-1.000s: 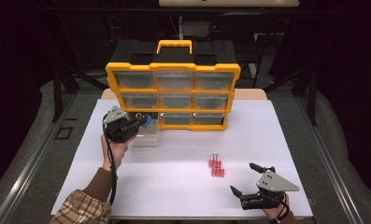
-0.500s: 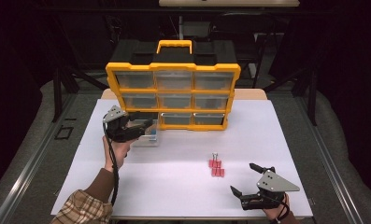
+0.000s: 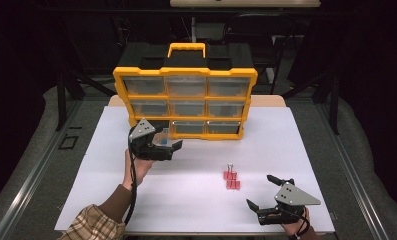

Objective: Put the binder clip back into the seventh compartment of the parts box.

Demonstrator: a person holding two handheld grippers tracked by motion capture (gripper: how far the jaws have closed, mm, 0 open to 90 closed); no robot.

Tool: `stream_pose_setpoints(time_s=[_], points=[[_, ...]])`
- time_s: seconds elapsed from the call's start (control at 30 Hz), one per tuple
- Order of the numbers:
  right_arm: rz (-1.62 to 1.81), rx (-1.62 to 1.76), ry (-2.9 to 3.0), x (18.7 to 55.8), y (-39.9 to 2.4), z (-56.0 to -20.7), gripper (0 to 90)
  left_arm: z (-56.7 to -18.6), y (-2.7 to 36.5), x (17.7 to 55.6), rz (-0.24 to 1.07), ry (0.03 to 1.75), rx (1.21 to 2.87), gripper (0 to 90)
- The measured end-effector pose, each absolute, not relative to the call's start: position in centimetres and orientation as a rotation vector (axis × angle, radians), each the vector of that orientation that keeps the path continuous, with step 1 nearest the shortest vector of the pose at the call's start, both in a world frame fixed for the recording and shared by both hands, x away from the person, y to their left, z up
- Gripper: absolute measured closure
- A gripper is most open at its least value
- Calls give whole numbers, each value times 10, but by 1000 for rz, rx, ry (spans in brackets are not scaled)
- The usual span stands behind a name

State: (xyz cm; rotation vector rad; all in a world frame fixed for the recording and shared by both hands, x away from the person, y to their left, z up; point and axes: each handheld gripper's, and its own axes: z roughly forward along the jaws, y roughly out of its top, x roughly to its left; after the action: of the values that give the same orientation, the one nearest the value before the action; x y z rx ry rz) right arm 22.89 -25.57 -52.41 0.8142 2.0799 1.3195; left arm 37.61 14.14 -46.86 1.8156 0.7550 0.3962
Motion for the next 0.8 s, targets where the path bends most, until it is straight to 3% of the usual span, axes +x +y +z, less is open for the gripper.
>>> stream_pose_setpoints(time_s=[0.13,0.8], points=[[1318,817,2078,229,-256,-524,17,-472,131,374,351,726,1820,0],[1321,808,2084,228,-256,-525,17,-495,85,366,257,607,1924,0]])
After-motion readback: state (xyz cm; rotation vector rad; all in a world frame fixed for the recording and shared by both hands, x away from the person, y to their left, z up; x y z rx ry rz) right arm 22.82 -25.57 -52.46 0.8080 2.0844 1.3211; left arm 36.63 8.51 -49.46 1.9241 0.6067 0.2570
